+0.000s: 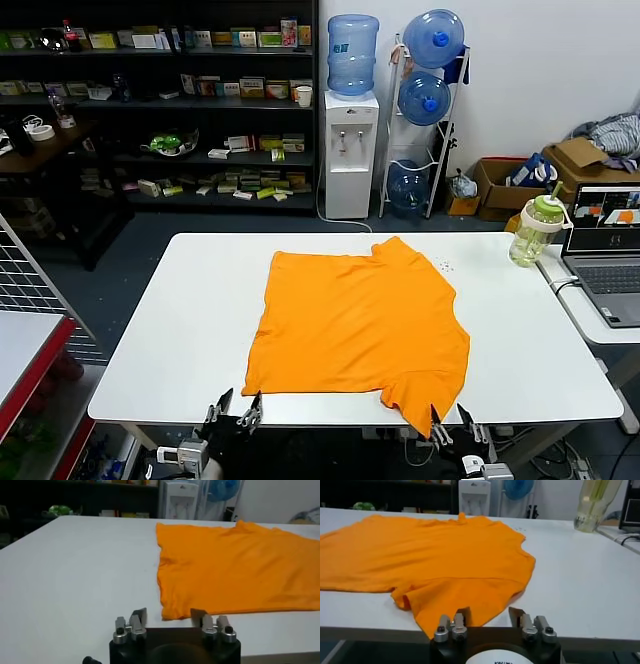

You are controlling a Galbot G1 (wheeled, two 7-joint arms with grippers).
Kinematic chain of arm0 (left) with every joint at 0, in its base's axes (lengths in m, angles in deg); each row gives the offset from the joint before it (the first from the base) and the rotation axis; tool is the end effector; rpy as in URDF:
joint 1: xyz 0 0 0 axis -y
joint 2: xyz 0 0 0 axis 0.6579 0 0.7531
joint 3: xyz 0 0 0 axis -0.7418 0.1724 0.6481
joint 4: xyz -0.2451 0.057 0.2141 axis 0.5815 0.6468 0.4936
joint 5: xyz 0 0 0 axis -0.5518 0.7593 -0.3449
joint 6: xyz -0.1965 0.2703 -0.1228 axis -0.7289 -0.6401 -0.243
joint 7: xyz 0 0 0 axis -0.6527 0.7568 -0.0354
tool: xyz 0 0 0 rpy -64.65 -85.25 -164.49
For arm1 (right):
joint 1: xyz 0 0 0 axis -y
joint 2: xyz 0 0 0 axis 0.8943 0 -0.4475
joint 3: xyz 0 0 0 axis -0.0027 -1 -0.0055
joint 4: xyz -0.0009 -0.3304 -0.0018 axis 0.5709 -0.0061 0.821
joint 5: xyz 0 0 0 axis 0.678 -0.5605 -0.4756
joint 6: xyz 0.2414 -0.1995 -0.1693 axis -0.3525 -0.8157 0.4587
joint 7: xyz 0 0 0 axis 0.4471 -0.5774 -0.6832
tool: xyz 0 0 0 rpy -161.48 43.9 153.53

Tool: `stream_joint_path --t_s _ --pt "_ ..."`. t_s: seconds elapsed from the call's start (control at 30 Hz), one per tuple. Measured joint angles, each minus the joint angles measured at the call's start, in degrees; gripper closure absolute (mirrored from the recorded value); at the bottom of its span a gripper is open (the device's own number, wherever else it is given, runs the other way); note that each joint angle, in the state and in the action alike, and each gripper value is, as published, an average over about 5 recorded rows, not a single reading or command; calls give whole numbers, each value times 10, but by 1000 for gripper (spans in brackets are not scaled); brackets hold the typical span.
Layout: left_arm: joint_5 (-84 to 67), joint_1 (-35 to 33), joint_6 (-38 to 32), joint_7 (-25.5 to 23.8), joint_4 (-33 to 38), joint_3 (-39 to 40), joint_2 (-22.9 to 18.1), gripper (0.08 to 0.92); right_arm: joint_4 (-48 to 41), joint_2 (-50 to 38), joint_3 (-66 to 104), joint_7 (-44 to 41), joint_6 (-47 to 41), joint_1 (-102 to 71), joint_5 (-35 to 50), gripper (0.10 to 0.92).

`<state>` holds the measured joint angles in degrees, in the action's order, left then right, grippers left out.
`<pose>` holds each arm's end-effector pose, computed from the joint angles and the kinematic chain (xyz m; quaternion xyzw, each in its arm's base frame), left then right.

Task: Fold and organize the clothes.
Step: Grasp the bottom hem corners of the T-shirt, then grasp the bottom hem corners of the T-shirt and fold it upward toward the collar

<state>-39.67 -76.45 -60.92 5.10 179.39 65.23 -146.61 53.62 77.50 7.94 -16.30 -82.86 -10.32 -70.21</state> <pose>0.1768 0.0010 -0.3640 -0.0593 -0.9688 0.0147 0.2404 0.1439 -0.0429 -0.3673 0.0017 -0.9690 0.0242 0.2457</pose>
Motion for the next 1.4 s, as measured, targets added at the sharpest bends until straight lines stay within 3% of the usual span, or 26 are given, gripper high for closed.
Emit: stream_joint_path --t_s 0.33,0.57,0.97,1.4 --pt "1 12 -1 3 -12 14 -6 728 -1 0 -1 -1 -1 -2 -4 871" --pt "2 12 -2 7 -12 16 -6 896 -3 1 -2 -3 -2 -1 1 901" --pt "-13 -6 0 23 24 18 8 905 28 -10 -2 -8 15 -21 18 901" --pt "-69 -66 7 60 115 -4 64 905 106 -28 3 14 34 -103 26 901"
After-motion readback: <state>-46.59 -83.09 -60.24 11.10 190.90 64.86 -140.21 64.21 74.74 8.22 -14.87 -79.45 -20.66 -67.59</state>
